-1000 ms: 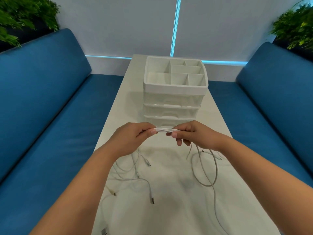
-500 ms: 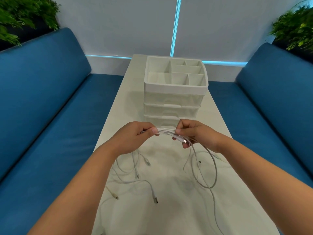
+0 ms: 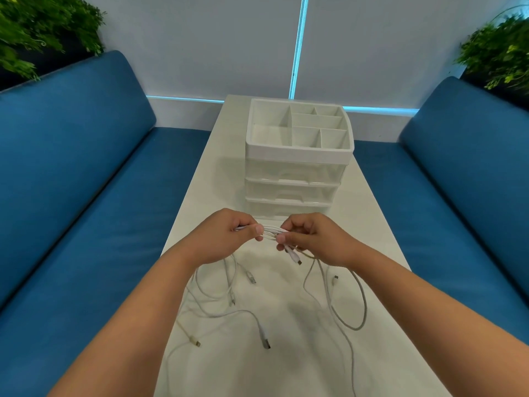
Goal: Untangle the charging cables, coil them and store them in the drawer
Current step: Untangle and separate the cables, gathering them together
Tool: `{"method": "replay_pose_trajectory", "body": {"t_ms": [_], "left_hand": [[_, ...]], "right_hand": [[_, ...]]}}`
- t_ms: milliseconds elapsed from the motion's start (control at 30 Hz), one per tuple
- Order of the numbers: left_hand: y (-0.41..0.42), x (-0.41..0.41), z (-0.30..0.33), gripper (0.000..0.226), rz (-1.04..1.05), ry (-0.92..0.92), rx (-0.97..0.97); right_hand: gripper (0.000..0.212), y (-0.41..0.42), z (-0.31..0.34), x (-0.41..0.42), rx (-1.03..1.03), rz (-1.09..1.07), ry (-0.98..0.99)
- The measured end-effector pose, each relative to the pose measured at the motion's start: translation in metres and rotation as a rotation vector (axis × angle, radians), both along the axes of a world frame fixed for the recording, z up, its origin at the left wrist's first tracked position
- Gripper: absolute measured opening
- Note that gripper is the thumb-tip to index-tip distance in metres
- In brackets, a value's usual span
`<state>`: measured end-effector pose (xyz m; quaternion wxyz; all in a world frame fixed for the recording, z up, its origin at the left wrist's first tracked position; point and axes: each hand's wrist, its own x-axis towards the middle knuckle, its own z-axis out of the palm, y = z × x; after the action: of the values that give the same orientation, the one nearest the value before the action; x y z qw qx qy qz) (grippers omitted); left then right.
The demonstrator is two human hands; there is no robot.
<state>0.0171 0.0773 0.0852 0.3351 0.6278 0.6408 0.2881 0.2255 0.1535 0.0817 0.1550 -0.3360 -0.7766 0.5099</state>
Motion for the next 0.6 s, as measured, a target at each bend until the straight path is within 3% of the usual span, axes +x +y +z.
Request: {"method": "replay_pose_trajectory", "body": {"t_ms": [233,333,500,600], "left_hand": [[-0.003,0.002,0.003,0.018,-0.105,-0.12,-0.103],[-0.003,0.002,0.003,0.017,-0.112,-0.119,-0.123],[-0.004,-0.001,0.004,0.016,-0.122,-0.16,-0.111],[-0.004,-0.001,0.004,0.016,-0.126,-0.159,-0.102]], "right_hand": [[0.027,0.005,0.001,0.014,-0.295,0.13,-0.13],[0.027,0.004,0.004,0.015,-0.298,0.159,-0.169],[0.011,-0.002,0.007,0.006,-0.207,0.086,-0.036],[0.01,-0.001,0.007,0.003,-0.134,0.071,-0.085]]}}
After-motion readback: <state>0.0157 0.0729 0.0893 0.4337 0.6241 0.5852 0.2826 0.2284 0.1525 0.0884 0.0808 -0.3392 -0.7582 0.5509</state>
